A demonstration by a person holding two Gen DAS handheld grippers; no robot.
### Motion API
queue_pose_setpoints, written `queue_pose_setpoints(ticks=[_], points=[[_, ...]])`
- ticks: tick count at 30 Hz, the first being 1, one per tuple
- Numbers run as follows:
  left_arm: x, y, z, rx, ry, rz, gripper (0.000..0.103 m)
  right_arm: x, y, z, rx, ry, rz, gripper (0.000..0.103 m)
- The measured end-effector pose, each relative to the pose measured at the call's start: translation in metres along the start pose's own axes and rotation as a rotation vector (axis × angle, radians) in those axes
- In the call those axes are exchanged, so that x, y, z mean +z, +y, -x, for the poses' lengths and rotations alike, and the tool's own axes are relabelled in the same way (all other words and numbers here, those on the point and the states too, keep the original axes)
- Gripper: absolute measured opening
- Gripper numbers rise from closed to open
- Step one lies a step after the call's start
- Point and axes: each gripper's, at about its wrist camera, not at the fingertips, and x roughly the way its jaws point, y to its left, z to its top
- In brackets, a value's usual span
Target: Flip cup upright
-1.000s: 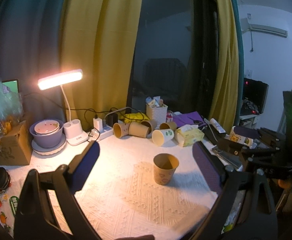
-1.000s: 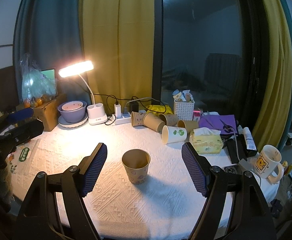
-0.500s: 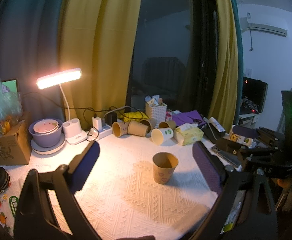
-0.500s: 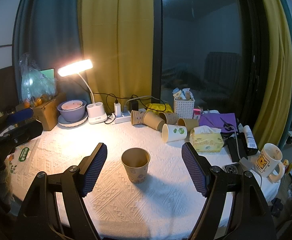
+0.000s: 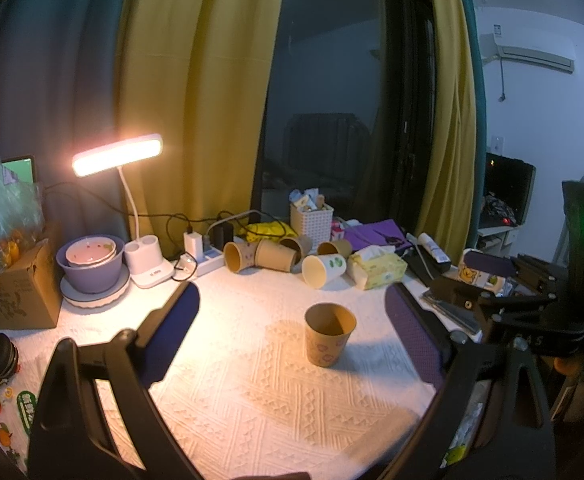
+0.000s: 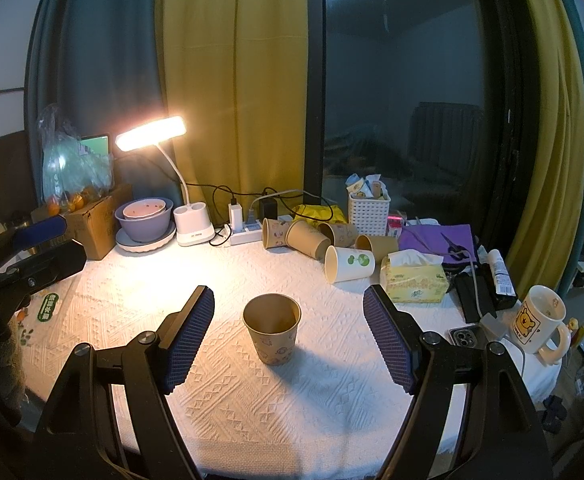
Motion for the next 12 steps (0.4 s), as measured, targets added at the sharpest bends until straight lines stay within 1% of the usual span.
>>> queue_pose_setpoints(ticks=[8,10,12], points=[[0.0002,-0.0004,-0.0001,0.0,0.003,0.001,0.095,0.0002,0.0001,-0.0004,0.001,0.001,0.0,0.08],[-0.0031,-0.0025,-0.0012,-0.008,0.002,-0.004,0.095,0.0003,0.0001,-0.0006,0.001,0.002,0.0,0.08],[-0.008,-0.0048,-0.0091,-0.022,0.019,-0.007,0.095,-0.0012,0.0008,-0.0012,0.005,0.007,0.004,0.08]])
